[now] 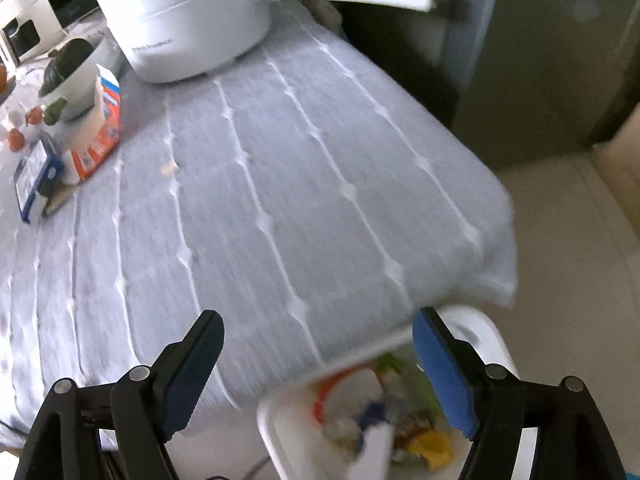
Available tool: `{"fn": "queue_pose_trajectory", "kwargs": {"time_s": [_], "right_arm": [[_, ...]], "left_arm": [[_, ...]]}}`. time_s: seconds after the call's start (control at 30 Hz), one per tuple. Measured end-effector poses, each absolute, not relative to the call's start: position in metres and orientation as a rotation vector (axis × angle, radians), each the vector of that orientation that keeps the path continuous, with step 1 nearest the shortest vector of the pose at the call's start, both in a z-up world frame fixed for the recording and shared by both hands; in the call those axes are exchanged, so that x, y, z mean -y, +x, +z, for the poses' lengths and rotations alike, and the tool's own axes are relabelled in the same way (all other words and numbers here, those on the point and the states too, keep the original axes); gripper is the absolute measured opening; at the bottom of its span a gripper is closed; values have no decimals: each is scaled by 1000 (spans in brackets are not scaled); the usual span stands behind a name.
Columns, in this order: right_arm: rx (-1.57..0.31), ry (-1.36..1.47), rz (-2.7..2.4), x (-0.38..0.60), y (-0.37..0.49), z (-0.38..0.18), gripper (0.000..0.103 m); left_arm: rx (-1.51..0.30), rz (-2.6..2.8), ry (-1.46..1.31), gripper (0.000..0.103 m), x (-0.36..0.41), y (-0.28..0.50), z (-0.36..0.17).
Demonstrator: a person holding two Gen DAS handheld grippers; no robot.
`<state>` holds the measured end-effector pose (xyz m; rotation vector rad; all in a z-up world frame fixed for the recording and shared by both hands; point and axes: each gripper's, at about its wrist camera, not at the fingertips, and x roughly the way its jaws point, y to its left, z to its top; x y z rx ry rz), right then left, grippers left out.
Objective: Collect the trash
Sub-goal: 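Grasp the blue biscuit pouch with the left gripper and lift it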
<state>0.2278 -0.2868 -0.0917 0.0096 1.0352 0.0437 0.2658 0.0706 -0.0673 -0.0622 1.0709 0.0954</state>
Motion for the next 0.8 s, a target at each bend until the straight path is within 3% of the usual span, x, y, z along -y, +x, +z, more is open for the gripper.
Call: {"fn": "queue_pose_trajectory", "kwargs": {"time_s": [0.33,0.7,0.8], "right_arm": [[-1056,54,93,258,266,-107,81],[-1059,58,107,263,268,-110,81],[-1056,54,108,261,266,-109,81]], "left_arm": [[-1036,478,-215,103,-77,365,-103],[-1118,534,-407,103,-95,359,-147],[-1113,511,-367,98,-97,349,-145]]}}
